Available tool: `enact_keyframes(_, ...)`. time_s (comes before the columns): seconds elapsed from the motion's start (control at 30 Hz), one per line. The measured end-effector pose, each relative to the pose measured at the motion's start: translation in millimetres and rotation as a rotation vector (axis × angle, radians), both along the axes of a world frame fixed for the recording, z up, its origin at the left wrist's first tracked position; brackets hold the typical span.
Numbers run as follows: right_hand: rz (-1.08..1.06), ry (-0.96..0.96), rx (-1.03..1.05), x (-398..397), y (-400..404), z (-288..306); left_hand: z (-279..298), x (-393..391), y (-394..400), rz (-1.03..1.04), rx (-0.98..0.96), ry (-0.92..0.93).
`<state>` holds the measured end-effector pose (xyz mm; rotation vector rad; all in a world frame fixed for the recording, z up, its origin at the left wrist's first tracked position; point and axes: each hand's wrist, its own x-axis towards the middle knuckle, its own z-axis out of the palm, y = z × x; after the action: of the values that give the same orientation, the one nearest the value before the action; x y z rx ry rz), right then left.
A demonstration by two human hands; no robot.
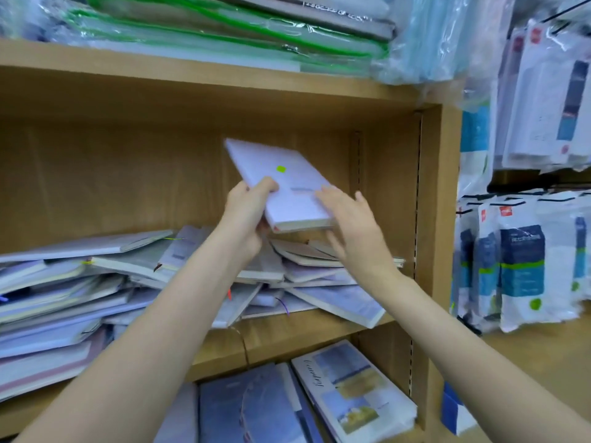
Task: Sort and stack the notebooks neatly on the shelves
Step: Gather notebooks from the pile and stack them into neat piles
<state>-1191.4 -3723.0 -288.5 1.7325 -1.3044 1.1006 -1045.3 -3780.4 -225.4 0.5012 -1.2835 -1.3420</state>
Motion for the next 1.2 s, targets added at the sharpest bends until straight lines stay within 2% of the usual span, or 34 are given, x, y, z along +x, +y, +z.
enact_keyframes(0.03,-0.055,0.003,-0.132,-6,-5,6,4,-5,2,-0.061,0.025,-0.023)
enact_keyframes(0.1,-0.103,-0.019,-0.226,-23,-12,10,8,-15,-3,-0.122,0.014,-0.088)
enact_keyframes(0.17,-0.171,-0.092,-0.19,-50,-22,6,0,-23,-23,0.028,-0.215,-0.28)
enact_keyframes(0.23,-0.269,-0.164,-0.016,-80,-36,0,-16,-23,-41,0.231,-0.598,-0.751)
enact_keyframes(0.27,-0.334,-0.157,0.118,-97,-43,-5,-28,-23,-47,0.23,-0.738,-1.002)
enact_keyframes(0.33,-0.408,-0.113,0.495,-123,-53,-17,-50,-23,-53,0.077,-0.812,-1.348)
enact_keyframes(0.4,-0.378,-0.135,0.831,-134,-58,-25,-63,-25,-55,0.028,-0.85,-1.517)
enact_keyframes(0.5,-0.387,-0.141,0.952,-136,-58,-27,-72,-32,-58,0.238,-1.074,-1.709)
enact_keyframes(0.57,-0.438,-0.1,0.923,-132,-56,-28,-79,-35,-54,0.436,-1.248,-1.712)
enact_keyframes(0.63,-0.357,-0.108,0.745,-123,-49,-33,-82,-36,-50,0.56,-1.366,-1.647)
enact_keyframes(0.73,-0.137,-0.065,0.39,-101,-35,-41,-69,-34,-52,0.702,-1.397,-1.612)
enact_keyframes(0.77,-0.088,-0.038,0.331,-96,-34,-43,-64,-33,-54,0.743,-1.384,-1.61)
enact_keyframes(1.03,-0.015,-0.045,0.373,-87,-42,-70,-48,-34,-70,0.802,-1.298,-1.581)
enact_keyframes(1.13,0.014,-0.174,0.304,-77,-52,-73,-54,-29,-72,0.774,-1.284,-1.549)
enact_keyframes(1.2,-0.003,-0.153,0.255,-67,-64,-67,-62,-20,-73,0.776,-1.3,-1.494)
